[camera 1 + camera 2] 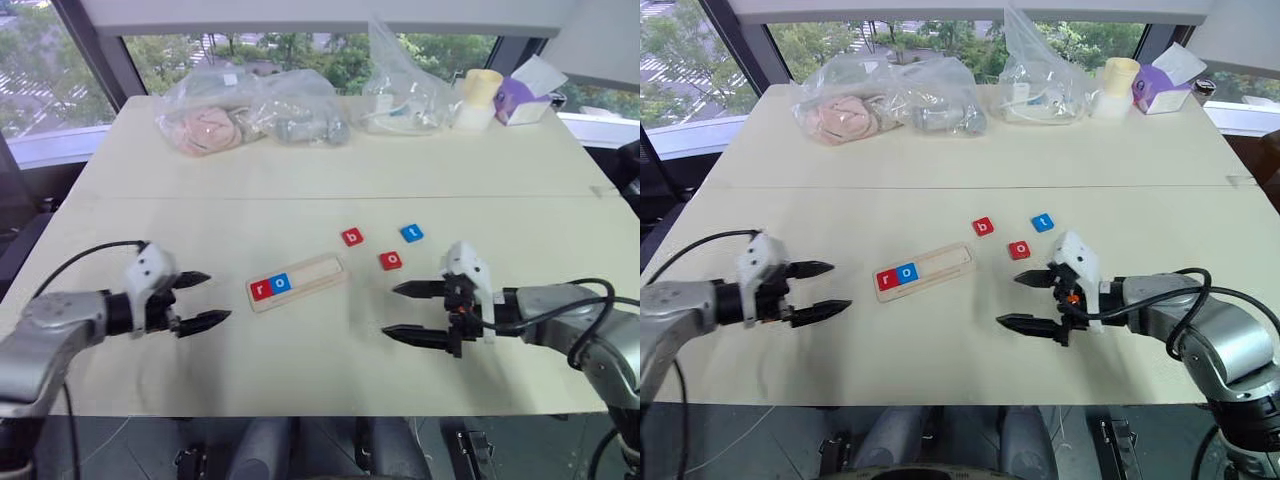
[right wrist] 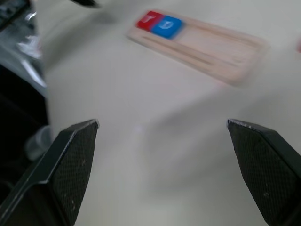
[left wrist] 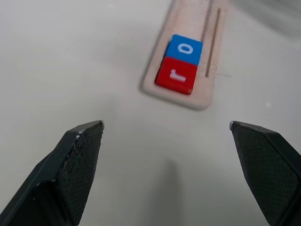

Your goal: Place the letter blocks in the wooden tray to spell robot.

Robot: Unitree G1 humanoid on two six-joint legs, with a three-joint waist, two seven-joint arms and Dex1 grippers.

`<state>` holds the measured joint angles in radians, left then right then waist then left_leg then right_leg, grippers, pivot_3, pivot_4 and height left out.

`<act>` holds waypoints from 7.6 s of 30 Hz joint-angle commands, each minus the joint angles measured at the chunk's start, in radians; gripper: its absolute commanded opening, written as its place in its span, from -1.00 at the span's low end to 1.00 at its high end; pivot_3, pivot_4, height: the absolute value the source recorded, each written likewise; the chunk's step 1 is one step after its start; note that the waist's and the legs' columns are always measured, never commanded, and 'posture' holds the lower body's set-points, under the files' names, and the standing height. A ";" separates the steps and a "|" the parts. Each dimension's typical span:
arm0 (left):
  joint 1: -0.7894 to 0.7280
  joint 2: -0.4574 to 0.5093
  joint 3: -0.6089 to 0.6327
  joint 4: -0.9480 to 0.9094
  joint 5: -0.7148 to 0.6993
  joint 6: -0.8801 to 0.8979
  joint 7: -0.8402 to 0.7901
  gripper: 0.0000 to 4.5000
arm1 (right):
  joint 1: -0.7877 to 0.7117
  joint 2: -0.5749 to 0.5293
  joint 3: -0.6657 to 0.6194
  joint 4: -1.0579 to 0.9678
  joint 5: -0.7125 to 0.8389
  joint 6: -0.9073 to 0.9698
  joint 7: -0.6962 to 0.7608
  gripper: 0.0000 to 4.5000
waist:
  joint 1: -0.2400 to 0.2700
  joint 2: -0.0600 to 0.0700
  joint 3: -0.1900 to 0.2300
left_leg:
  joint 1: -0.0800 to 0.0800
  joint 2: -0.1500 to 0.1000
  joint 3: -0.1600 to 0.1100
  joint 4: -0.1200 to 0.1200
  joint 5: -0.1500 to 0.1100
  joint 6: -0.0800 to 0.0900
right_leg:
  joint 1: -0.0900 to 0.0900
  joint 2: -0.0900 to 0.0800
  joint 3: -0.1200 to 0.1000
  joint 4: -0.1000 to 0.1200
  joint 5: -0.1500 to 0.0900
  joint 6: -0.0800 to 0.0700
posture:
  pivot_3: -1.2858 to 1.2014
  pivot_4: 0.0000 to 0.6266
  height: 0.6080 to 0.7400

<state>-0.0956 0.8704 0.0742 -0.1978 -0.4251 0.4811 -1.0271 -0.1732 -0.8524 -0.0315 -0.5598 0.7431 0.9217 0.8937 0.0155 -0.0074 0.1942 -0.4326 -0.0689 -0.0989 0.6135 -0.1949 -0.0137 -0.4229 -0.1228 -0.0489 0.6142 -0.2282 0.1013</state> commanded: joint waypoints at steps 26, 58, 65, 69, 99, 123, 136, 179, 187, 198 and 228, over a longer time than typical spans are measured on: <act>-0.250 -0.204 -0.270 0.380 0.235 -0.311 -0.129 0.40 | 0.076 0.027 -0.041 -0.099 0.046 0.031 -0.170 1.00 | 0.008 0.004 -0.008 | 0.008 0.000 0.001 0.003 0.000 0.001 | 0.009 0.000 0.000 0.000 0.000 0.003 | 0.03 -0.52 1.00; -0.649 -0.278 -0.274 0.728 0.302 -0.423 -0.434 0.98 | -0.135 0.223 -0.004 0.093 -0.125 -0.010 -0.471 1.00 | 0.005 -0.001 -0.005 | 0.006 0.002 0.002 0.012 -0.002 0.005 | 0.012 0.003 -0.002 0.001 0.003 0.006 | 0.03 -0.52 1.00; -0.538 -0.113 -0.148 0.519 0.232 -0.226 -0.372 0.98 | -0.442 0.502 0.133 0.426 -0.287 0.020 -0.645 1.00 | -0.025 0.000 -0.004 | 0.006 0.006 0.002 0.008 -0.001 0.004 | 0.006 0.008 0.000 0.007 0.006 0.006 | 0.03 -0.52 1.00; -0.465 -0.042 -0.054 0.366 0.159 -0.086 -0.321 0.98 | -0.516 0.573 0.189 0.582 -0.383 -0.040 -0.667 1.00 | -0.032 0.000 -0.004 | 0.006 0.006 0.009 0.006 -0.001 0.004 | -0.003 0.008 0.008 0.016 0.005 0.006 | 0.03 -0.52 1.00; -0.167 -0.059 0.094 -0.189 -0.178 0.300 0.024 1.00 | -0.402 0.605 -0.078 0.192 -0.605 0.231 -0.817 -0.48 | -0.023 -0.001 -0.005 | 0.009 0.009 0.015 0.000 0.002 -0.001 | -0.005 0.012 0.018 0.015 0.006 0.004 | 0.03 -0.52 1.00; -0.233 -0.082 -0.041 -0.116 -0.175 0.271 0.007 1.00 | -0.088 0.957 -0.203 -0.281 -0.633 0.687 -0.924 0.99 | -0.032 0.001 -0.005 | 0.010 0.014 0.015 -0.001 0.002 -0.002 | -0.006 0.018 0.019 0.014 0.002 -0.006 | 0.03 -0.52 1.00; -0.238 0.030 -0.053 -0.155 -0.247 0.297 -0.133 1.00 | 0.094 0.100 -0.134 0.227 -0.401 -0.319 0.216 0.99 | -0.035 0.000 -0.003 | 0.008 0.014 0.019 -0.001 -0.001 0.001 | -0.001 0.016 0.018 0.000 0.002 -0.002 | 0.03 -0.52 1.00; -0.035 0.119 0.073 -0.160 -0.214 0.221 -0.090 1.00 | -0.568 0.391 0.434 0.677 -0.697 -0.493 0.213 -0.49 | -0.024 -0.001 -0.002 | 0.006 0.014 0.017 0.000 0.000 -0.002 | -0.005 0.019 0.020 0.004 0.006 -0.006 | 0.03 -0.52 1.00; -0.021 0.101 0.078 -0.181 -0.218 0.222 -0.060 1.00 | -0.583 0.396 0.453 0.724 -0.716 -0.530 0.242 -0.49 | -0.030 -0.001 -0.002 | 0.008 0.015 0.017 0.001 0.001 -0.002 | -0.005 0.020 0.020 0.007 0.006 -0.006 | 0.03 -0.52 1.00; -0.053 0.071 0.043 -0.180 -0.206 0.220 -0.030 1.00 | -0.594 0.428 0.447 0.776 -0.729 -0.539 0.243 -0.27 | -0.031 -0.001 -0.002 | 0.008 0.015 0.017 0.001 0.001 -0.003 | -0.005 0.020 0.020 0.008 0.006 -0.006 | 0.03 -0.52 1.00; -0.223 -0.081 -0.036 -0.157 -0.163 0.179 0.073 1.00 | -0.314 0.556 -0.012 0.198 -0.630 0.282 -0.420 0.98 | -0.029 -0.001 -0.002 | 0.010 0.015 0.017 0.001 0.002 -0.003 | -0.006 0.020 0.021 0.014 0.005 -0.007 | 0.03 -0.52 1.00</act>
<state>-0.2901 0.7940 0.0394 -0.3627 -0.5995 0.6824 -0.9554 -0.4826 -0.3128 -0.0276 -0.3139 0.1112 1.1972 0.5183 -0.0134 -0.0080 0.1918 -0.4226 -0.0539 -0.0824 0.6148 -0.1934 -0.0168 -0.4288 -0.1025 -0.0278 0.6286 -0.2228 0.0948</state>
